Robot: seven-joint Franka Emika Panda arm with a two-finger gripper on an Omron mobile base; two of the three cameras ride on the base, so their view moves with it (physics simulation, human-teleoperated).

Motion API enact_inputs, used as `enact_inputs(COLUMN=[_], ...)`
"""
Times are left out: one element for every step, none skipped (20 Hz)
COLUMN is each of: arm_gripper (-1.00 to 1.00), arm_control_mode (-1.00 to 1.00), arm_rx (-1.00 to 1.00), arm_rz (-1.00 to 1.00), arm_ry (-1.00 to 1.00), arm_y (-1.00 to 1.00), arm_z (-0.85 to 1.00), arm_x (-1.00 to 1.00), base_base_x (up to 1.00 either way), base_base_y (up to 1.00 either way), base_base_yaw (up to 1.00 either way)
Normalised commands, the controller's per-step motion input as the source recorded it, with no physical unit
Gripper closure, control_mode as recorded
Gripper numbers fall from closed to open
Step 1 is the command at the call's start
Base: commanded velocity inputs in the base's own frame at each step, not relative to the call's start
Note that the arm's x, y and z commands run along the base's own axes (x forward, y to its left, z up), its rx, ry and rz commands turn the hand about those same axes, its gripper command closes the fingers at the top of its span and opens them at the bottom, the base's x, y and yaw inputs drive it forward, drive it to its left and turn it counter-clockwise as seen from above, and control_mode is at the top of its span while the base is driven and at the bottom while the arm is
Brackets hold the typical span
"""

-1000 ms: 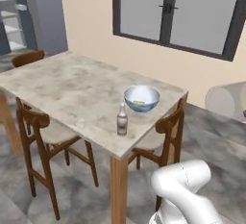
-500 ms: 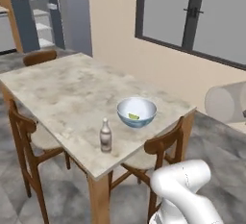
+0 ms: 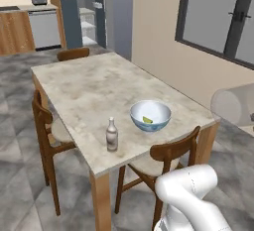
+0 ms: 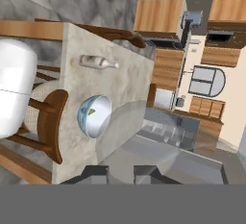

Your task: There is a bowl on the dining counter. Grab a lemon wedge from the fridge and place it in the bowl. Then get the liquor bottle and glass cup from the cabinet and place them next to the bowl.

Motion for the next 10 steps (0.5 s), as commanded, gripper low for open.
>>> enact_inputs(arm_gripper=[1.00,1.00,1.00,1.00,1.00,1.00,1.00,1.00,1.00,1.00], arm_control_mode=[1.00,1.00,1.00,1.00,1.00,1.00,1.00,-1.00,-1.00,-1.00], arm_rx=[0.00,0.00,0.00,0.00,0.00,0.00,0.00,0.12,0.13,0.12], arm_rz=[0.00,0.00,0.00,0.00,0.00,0.00,0.00,0.34,0.30,0.26], arm_ry=[0.00,0.00,0.00,0.00,0.00,0.00,0.00,0.03,0.08,0.14], arm_y=[0.00,0.00,0.00,0.00,0.00,0.00,0.00,-0.67,-0.72,-0.76], arm_z=[0.00,0.00,0.00,0.00,0.00,0.00,0.00,-0.16,-0.10,-0.02], arm_x=[0.00,0.00,0.00,0.00,0.00,0.00,0.00,0.29,0.30,0.33], base_base_x=[0.25,0.25,0.24,0.24,0.24,0.23,0.26,0.00,0.00,0.00], base_base_y=[-0.66,-0.66,-0.65,-0.64,-0.64,-0.65,-0.65,0.00,0.00,0.00], base_base_yaw=[0.37,0.37,0.37,0.38,0.38,0.37,0.36,0.00,0.00,0.00])
